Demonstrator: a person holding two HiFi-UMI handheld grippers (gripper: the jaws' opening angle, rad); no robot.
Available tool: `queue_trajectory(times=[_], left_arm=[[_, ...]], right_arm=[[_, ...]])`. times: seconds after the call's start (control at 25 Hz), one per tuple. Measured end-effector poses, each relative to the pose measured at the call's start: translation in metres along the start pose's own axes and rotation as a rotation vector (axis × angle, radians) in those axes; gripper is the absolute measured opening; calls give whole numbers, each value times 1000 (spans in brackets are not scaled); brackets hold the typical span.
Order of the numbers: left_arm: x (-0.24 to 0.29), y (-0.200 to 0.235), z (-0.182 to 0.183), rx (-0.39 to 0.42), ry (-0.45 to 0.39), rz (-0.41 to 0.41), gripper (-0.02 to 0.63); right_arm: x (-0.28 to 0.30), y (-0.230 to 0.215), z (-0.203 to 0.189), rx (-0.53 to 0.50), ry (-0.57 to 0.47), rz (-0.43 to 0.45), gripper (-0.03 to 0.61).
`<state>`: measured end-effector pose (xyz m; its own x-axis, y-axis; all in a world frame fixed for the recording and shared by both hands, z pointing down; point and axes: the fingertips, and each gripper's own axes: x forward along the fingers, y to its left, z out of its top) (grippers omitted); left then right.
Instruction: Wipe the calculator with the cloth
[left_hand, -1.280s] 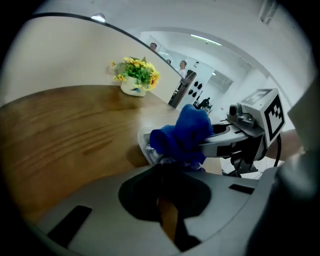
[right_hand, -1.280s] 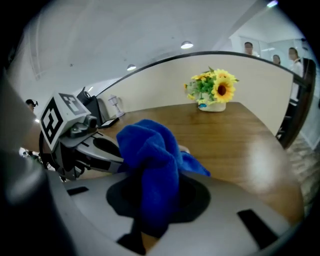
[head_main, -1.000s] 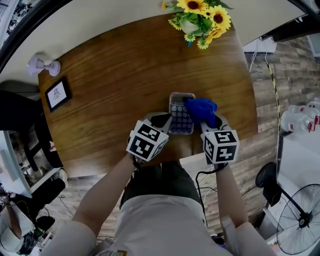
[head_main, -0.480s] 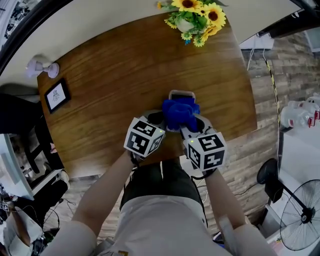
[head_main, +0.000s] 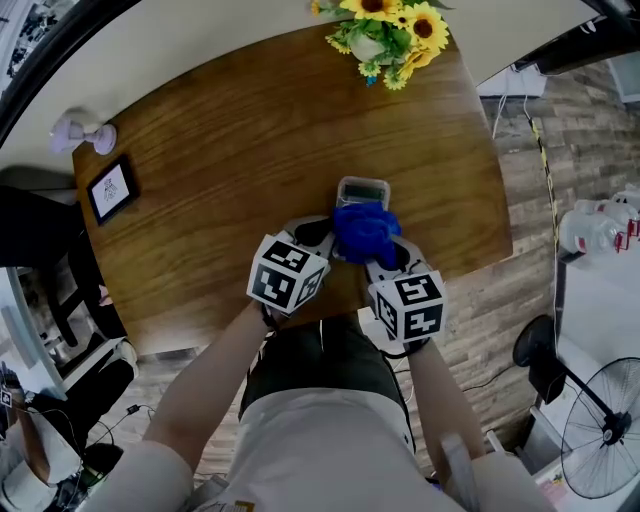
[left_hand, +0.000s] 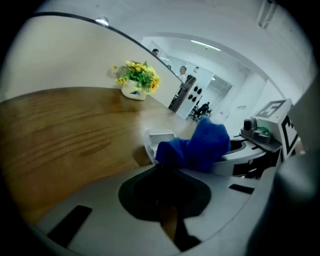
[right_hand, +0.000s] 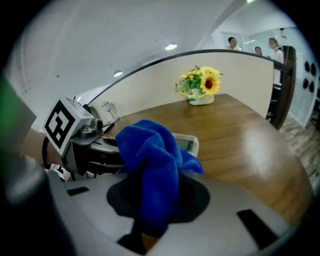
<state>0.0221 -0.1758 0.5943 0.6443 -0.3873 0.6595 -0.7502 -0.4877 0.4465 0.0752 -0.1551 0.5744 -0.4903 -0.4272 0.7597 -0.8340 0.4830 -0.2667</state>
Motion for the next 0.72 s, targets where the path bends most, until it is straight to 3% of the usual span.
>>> queue_trajectory(times=[0.16,0.36,0.48,0.72], left_arm=[[0,0,0,27,1,7,5],[1,0,0,-9,-1,1,3],[1,0,1,-30,-17,-6,3],[1,0,2,-75,-48,-22,3]], right_arm=[[-15,-24,-13,122,-18,-42,91],[-35,-73,-39,161,39,-215,78],[-46,-69,-31,200,-13,-159,78],[-42,6,13,143,-122,47,78]])
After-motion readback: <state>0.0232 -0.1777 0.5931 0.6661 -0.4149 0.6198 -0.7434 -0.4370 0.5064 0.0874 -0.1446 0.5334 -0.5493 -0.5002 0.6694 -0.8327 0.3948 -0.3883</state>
